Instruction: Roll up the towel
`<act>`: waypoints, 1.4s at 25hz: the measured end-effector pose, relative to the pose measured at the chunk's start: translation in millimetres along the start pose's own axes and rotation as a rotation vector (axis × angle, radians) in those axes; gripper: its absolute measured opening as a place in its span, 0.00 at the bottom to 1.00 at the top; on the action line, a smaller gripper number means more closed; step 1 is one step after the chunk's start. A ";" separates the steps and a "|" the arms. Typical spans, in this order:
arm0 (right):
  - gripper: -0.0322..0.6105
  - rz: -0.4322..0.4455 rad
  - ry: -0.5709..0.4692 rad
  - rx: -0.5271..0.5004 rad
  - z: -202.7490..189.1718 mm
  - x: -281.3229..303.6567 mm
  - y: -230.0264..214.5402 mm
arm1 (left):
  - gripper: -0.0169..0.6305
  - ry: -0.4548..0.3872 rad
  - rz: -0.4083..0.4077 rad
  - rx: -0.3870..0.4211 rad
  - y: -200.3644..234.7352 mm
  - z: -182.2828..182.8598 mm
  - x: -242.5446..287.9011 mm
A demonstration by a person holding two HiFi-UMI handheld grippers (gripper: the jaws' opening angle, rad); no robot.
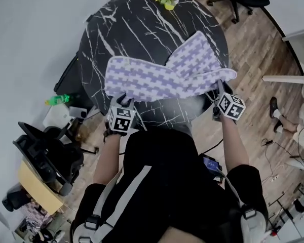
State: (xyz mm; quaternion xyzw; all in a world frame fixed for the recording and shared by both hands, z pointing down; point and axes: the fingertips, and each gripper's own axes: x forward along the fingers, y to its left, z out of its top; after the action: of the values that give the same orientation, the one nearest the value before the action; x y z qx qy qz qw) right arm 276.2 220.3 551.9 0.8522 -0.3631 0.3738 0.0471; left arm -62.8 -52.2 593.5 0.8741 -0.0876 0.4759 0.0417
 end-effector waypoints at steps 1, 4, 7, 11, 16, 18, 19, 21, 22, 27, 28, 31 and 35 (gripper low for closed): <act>0.12 -0.005 0.004 0.004 -5.5 -4.0 -2.2 | 0.22 -0.007 -0.006 0.009 -2.0 0.4 0.6; 0.15 -0.007 0.010 0.000 -18.9 -12.7 -4.4 | 0.25 -0.028 -0.023 0.035 -6.5 3.7 -2.1; 0.19 0.001 -0.001 -0.023 -20.8 -17.3 -1.5 | 0.28 -0.040 -0.034 0.040 -6.0 14.9 -15.5; 0.24 0.013 -0.026 -0.079 -13.9 -28.2 5.2 | 0.30 -0.096 -0.050 0.051 -5.0 44.2 -38.2; 0.25 0.038 -0.019 -0.246 -2.7 -29.3 16.3 | 0.30 -0.145 -0.067 0.116 -2.7 88.3 -27.7; 0.27 0.044 -0.009 -0.308 0.9 -26.2 19.2 | 0.30 -0.136 -0.083 0.155 -7.8 100.0 -11.5; 0.27 0.045 -0.008 -0.324 3.3 -25.5 19.6 | 0.30 -0.132 -0.095 0.173 -12.0 104.8 -3.8; 0.29 0.042 -0.005 -0.331 8.5 -26.3 17.4 | 0.30 -0.127 -0.120 0.203 -20.8 113.7 8.5; 0.30 0.036 -0.004 -0.334 11.0 -28.0 14.9 | 0.30 -0.127 -0.130 0.215 -24.7 118.0 13.7; 0.34 0.027 0.033 -0.408 14.3 -37.9 -2.0 | 0.30 -0.111 -0.161 0.235 -36.0 131.8 34.2; 0.35 0.039 0.051 -0.434 12.8 -36.9 -2.2 | 0.30 -0.103 -0.167 0.243 -37.4 133.5 38.2; 0.39 0.073 0.103 -0.511 6.6 -26.7 1.8 | 0.34 -0.065 -0.180 0.298 -43.2 135.7 50.1; 0.45 0.092 0.156 -0.559 2.2 -6.0 2.4 | 0.40 -0.009 -0.189 0.371 -47.2 136.6 66.3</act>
State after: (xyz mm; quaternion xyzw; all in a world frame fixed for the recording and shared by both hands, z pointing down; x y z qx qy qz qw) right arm 273.2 221.2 545.8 0.7576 -0.4855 0.3253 0.2909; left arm 94.1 -34.7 575.4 0.8733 0.0837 0.4738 -0.0759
